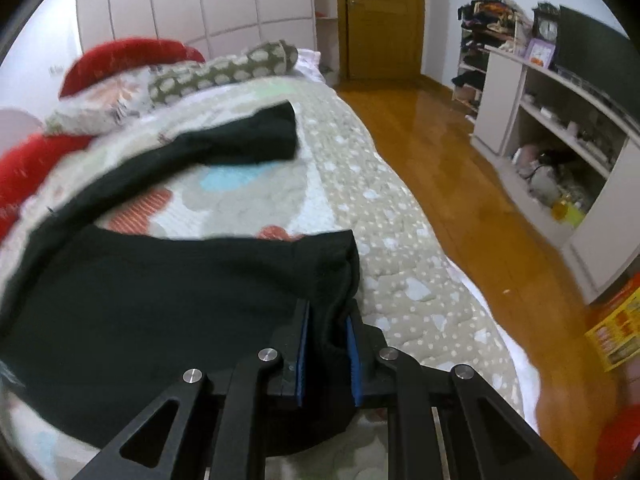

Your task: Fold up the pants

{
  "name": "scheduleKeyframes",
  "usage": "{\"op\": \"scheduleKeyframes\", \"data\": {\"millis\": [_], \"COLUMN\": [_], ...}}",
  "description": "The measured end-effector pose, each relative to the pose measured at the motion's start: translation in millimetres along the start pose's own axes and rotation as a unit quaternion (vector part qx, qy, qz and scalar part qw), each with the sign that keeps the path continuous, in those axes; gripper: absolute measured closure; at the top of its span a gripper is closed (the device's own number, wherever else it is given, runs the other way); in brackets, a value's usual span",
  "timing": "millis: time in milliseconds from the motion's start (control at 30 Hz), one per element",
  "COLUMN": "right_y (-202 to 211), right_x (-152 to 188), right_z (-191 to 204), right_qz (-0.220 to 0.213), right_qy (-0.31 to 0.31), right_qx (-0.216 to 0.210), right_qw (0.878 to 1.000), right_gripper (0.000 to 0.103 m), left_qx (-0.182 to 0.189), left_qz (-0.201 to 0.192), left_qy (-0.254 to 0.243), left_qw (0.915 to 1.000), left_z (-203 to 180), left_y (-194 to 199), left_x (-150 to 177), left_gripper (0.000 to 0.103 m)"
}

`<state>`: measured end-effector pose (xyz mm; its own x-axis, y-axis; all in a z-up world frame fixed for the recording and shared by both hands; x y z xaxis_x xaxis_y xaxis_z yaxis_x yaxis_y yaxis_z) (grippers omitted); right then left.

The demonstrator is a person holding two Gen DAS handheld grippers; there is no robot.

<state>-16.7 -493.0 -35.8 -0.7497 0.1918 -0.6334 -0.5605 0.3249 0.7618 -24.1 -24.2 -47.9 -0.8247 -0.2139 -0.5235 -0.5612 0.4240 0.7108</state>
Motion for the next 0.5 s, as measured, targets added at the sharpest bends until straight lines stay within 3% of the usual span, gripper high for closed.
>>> {"op": "scheduleKeyframes", "data": {"millis": [167, 267, 367, 433, 500], "right_y": [15, 20, 5, 0, 7], "right_x": [-11, -17, -5, 0, -2], "right_z": [-12, -25, -27, -28, -36], "right_qz": [-0.019, -0.029, 0.003, 0.013, 0.008], "right_qy": [0.01, 0.009, 0.005, -0.004, -0.017], "right_qx": [0.016, 0.038, 0.022, 0.019, 0.034], "right_qw": [1.0, 0.999, 1.0, 1.0, 0.999], "right_gripper": [0.088, 0.088, 0.088, 0.084, 0.062], "left_qx": [-0.015, -0.004, -0.02, -0.027, -0.027], "left_qz": [-0.017, -0.035, -0.052, -0.049, -0.049], "left_qy": [-0.008, -0.016, -0.038, -0.045, -0.044], "left_qw": [0.9997, 0.9993, 0.9977, 0.9974, 0.9975], "left_z": [-5, -18, -25, -27, -27], "left_y": [23, 33, 38, 38, 39], "left_x": [-7, -12, -13, -13, -14], "left_gripper": [0.084, 0.066, 0.063, 0.063, 0.063]}}
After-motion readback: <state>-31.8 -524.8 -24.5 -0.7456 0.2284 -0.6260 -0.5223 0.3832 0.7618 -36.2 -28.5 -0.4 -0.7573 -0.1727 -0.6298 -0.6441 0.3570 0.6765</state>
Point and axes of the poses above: each gripper's, at about its wrist camera, not at the fingertips, and y roughly against the way its jaws point, z to its left, x to its underside, the point moved 9 cm from there along -y, roughly the way its jaws point, and after that the axes turned 13 degrees about x, right-handed, at the moved point
